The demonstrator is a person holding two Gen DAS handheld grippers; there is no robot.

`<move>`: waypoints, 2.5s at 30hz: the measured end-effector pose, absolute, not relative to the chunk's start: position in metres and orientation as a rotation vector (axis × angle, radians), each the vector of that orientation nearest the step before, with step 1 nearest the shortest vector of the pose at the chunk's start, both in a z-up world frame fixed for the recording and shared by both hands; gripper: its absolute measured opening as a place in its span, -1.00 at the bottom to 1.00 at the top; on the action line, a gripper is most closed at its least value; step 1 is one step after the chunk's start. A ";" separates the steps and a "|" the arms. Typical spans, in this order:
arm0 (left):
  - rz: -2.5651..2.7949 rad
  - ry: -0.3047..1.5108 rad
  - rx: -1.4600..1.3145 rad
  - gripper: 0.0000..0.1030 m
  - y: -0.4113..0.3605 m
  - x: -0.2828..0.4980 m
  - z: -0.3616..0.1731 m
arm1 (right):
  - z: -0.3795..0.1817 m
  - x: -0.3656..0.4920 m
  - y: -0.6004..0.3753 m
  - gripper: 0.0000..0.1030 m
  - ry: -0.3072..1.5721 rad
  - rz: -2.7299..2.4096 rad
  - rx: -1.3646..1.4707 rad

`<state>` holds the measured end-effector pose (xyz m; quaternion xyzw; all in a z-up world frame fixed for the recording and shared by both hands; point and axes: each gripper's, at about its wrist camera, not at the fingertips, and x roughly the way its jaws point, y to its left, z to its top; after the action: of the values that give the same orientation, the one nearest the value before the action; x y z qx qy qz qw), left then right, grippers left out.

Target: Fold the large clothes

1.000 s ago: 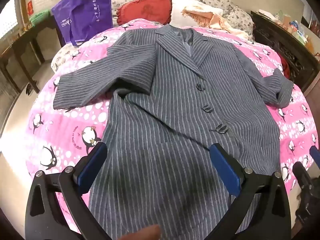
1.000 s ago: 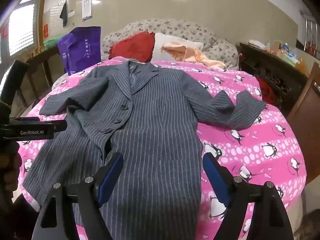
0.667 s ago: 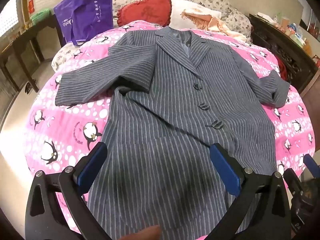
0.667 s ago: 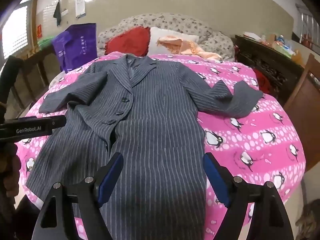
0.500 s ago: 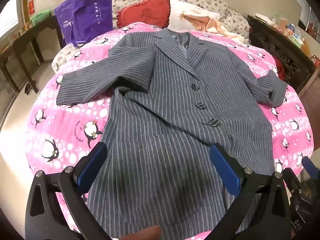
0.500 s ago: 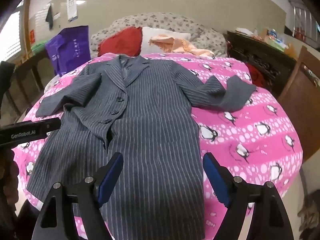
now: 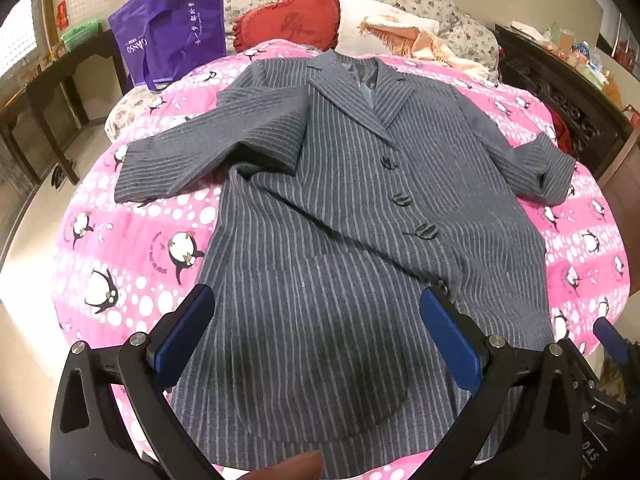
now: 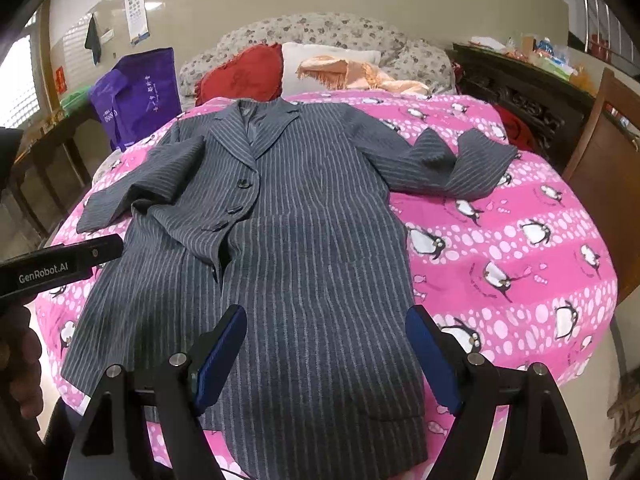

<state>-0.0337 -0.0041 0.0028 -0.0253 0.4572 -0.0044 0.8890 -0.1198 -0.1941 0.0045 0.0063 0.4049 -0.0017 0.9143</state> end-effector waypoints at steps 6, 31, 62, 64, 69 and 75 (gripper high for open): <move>-0.008 0.990 -0.039 0.99 -0.009 -0.022 -0.010 | -0.007 -0.109 -0.196 0.54 0.868 0.003 0.023; -0.009 1.084 -0.046 0.99 -0.010 0.008 -0.041 | -0.022 -0.075 -0.196 0.54 0.940 -0.008 -0.010; -0.007 0.937 -0.067 0.99 0.009 0.096 -0.102 | -0.088 0.060 -0.205 0.82 0.938 0.140 -0.020; -0.006 0.926 -0.068 0.99 0.009 0.094 -0.103 | -0.093 0.059 -0.215 0.86 0.919 0.168 0.016; -0.009 0.918 -0.074 0.99 0.013 0.089 -0.103 | -0.094 0.058 -0.214 0.88 0.909 0.167 0.018; -0.005 0.918 -0.068 0.99 0.010 0.088 -0.102 | -0.095 0.059 -0.215 0.92 0.911 0.171 0.025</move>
<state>0.0881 0.0098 -0.1023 -0.0327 0.4430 -0.0023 0.8959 0.0590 -0.2145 -0.0949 0.0122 0.4393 0.0826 0.8944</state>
